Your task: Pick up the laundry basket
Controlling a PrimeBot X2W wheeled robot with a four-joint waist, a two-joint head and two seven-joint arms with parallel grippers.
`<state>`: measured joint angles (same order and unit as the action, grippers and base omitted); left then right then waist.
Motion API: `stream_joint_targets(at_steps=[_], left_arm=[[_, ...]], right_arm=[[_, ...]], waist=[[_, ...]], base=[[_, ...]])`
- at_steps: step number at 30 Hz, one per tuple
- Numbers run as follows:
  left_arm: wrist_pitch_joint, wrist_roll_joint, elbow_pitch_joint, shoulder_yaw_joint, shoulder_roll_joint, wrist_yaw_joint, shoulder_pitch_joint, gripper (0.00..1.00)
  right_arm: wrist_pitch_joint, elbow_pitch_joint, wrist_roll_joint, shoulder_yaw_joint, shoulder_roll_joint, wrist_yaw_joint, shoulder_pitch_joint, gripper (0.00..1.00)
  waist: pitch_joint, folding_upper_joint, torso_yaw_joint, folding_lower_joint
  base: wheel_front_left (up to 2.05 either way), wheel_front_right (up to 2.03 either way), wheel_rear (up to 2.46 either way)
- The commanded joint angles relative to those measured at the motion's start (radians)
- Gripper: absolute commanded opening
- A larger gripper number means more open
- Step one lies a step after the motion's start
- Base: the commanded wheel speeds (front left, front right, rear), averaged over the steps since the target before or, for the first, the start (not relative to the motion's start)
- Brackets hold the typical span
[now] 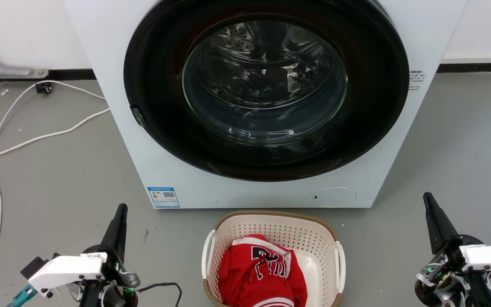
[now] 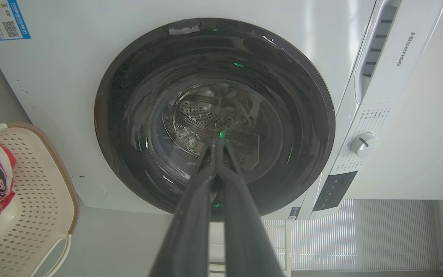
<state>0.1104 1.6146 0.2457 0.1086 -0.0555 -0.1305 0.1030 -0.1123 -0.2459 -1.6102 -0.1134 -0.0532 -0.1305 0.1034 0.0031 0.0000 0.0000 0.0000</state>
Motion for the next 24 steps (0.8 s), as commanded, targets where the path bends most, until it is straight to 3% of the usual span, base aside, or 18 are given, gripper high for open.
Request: stream_joint_targets(at_steps=[1,17,18,24], left_arm=[[0.001,-0.002,0.002,0.004,0.001,0.000,0.011,0.00],[0.002,-0.004,0.001,0.005,0.002,0.000,0.012,0.00],[0.001,0.000,0.003,0.000,0.002,0.000,-0.002,1.00],[-0.022,-0.002,0.009,-0.031,0.004,0.000,-0.008,1.00]], right_arm=[[-0.002,-0.002,0.002,-0.001,0.004,0.000,0.012,0.00],[-0.002,-0.001,0.003,-0.002,0.004,0.000,0.012,0.00],[0.000,-0.003,0.000,0.000,0.000,0.000,-0.002,1.00],[0.020,-0.003,0.003,0.015,0.001,0.000,-0.017,1.00]], waist=[[0.000,0.0000,0.000,0.0000],[0.000,0.0000,0.000,0.0000],[0.000,0.0000,0.000,0.0000],[0.001,0.0000,0.000,0.0000]], base=[[0.00,0.00,0.00],[0.00,0.00,0.00],[0.00,0.00,0.00],[0.00,0.00,0.00]])
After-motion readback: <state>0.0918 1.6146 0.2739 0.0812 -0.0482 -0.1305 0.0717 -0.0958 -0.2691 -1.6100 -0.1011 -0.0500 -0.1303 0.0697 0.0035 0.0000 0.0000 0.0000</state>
